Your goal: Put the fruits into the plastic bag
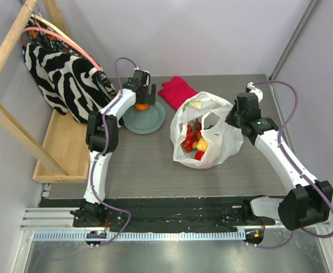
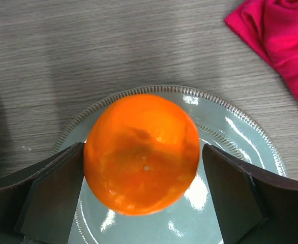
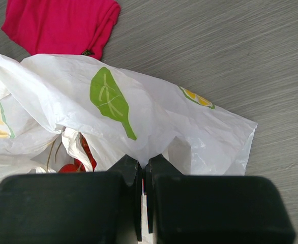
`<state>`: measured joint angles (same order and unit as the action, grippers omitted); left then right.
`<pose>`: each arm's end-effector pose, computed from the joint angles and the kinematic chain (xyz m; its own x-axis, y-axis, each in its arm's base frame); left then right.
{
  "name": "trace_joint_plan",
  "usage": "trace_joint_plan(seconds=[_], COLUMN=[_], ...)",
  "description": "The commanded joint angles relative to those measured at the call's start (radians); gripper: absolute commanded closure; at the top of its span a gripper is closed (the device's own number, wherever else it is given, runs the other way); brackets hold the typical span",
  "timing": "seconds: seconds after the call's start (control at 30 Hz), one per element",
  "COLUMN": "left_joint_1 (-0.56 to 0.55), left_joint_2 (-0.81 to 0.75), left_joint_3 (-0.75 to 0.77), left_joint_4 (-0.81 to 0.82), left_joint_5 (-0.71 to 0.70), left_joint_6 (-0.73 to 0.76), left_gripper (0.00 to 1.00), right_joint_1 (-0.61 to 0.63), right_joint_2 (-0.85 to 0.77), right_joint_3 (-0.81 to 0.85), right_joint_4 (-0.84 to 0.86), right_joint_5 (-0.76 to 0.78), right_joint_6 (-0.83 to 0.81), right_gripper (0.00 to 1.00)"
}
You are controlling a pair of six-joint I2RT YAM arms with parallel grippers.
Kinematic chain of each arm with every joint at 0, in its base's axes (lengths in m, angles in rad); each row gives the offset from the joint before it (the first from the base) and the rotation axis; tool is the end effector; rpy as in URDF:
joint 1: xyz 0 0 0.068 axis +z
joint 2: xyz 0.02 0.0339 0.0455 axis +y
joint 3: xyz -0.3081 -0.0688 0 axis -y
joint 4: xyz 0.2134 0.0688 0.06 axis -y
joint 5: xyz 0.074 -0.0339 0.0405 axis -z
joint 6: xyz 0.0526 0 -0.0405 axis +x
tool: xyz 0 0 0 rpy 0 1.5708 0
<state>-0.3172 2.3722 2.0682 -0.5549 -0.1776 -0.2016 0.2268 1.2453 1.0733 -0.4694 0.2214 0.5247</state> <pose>0.5208 -0.1612 0.2260 -0.7443 0.0369 -0.6668 0.0493 0.9988 0.0002 0.2388 0.0433 0.3530 -0.5286 0.3796 -0.7593 0.2506 0.9244 0.2877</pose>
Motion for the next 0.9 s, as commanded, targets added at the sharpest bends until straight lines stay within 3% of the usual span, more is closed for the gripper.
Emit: trace_joint_plan(seconds=[0.0,0.13,0.17,0.27,0.57,0.87], left_joint_1=[0.009,0.009,0.009,0.010,0.010,0.000], left_joint_2=[0.004,0.005,0.005,0.001,-0.074,-0.267], left_joint_3=[0.040,0.040,0.038,0.033,-0.026,-0.171], left_joint_4=[0.021,0.015,0.012,0.004,0.044,0.184], left_joint_5=[0.041,0.043,0.043,0.049,0.098,0.231], left_joint_6=[0.005,0.004,0.004,0.002,-0.030,-0.128], left_gripper=[0.02,0.18,0.28,0.42,0.51,0.54], right_joint_1=[-0.001,-0.001,-0.001,-0.001,-0.001,-0.001], right_joint_2=[0.002,0.005,0.003,0.003,-0.007,-0.017], right_joint_3=[0.047,0.045,0.043,0.045,0.036,0.028], right_joint_4=[0.043,0.043,0.044,0.046,0.051,0.057], right_joint_5=[0.009,0.004,0.006,0.007,0.015,0.019], right_joint_6=[-0.009,-0.006,-0.006,-0.005,-0.005,-0.015], right_gripper=[0.99,0.99,0.99,0.99,0.99,0.99])
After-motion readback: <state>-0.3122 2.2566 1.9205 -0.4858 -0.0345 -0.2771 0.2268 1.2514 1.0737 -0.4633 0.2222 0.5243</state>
